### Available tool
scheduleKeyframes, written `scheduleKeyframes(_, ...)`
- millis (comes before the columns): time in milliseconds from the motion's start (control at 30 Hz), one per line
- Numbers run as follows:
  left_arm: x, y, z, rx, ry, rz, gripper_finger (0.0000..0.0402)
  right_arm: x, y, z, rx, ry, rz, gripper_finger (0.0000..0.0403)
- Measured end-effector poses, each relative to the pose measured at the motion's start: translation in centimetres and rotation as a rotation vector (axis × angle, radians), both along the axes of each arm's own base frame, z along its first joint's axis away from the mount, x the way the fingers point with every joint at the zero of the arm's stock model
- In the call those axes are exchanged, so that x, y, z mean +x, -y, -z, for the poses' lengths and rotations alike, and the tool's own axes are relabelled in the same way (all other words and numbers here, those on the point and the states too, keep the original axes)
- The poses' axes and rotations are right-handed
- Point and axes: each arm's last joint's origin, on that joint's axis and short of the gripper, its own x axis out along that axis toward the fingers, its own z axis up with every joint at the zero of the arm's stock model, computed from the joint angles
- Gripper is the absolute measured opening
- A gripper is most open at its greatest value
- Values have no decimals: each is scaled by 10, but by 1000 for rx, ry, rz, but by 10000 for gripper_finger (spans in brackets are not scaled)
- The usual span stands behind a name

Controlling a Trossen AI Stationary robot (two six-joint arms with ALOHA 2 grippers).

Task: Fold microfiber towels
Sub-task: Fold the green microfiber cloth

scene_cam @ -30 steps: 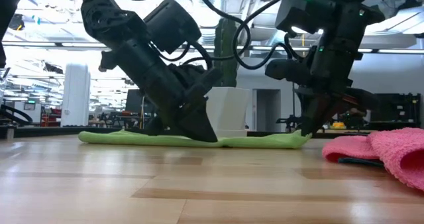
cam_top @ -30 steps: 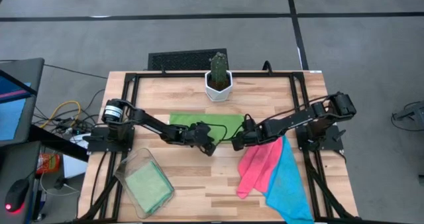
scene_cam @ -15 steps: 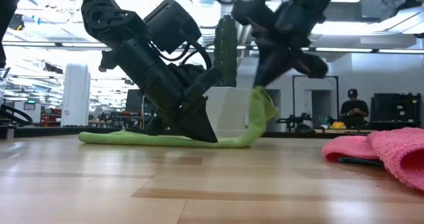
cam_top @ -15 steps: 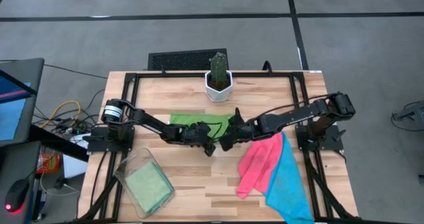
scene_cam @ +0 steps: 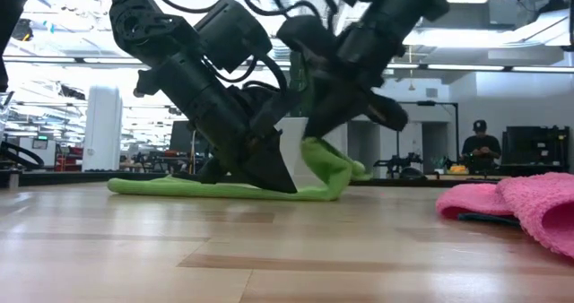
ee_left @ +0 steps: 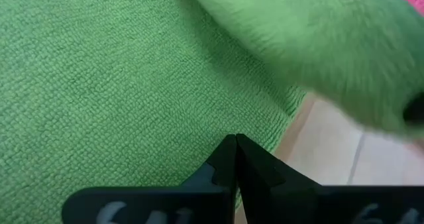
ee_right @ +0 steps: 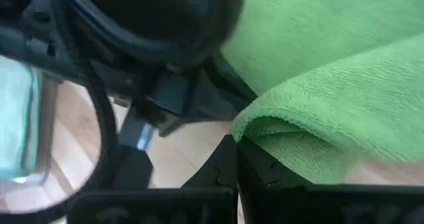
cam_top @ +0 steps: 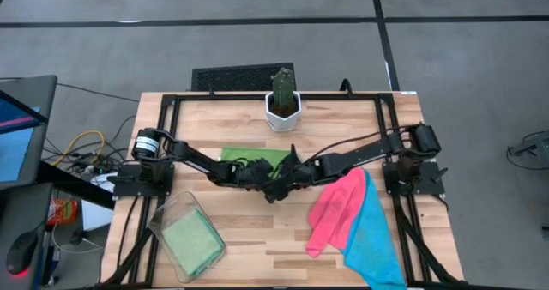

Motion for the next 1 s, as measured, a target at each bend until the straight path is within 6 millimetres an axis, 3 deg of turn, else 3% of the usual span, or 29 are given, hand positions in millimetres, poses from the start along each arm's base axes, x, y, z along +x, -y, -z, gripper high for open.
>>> scheduleKeyframes(133,0,1,0,-11,-2,24,0,13,-3,3,-4,-12,-61,18)
scheduleKeyframes(433,-4,4,-7,-92,-32,91,0,14,0,-4,-40,-21,-71,21)
scheduleKeyframes(1000,-48,0,-53,112,-296,201,0,20,-1,-4,-46,37,-82,20)
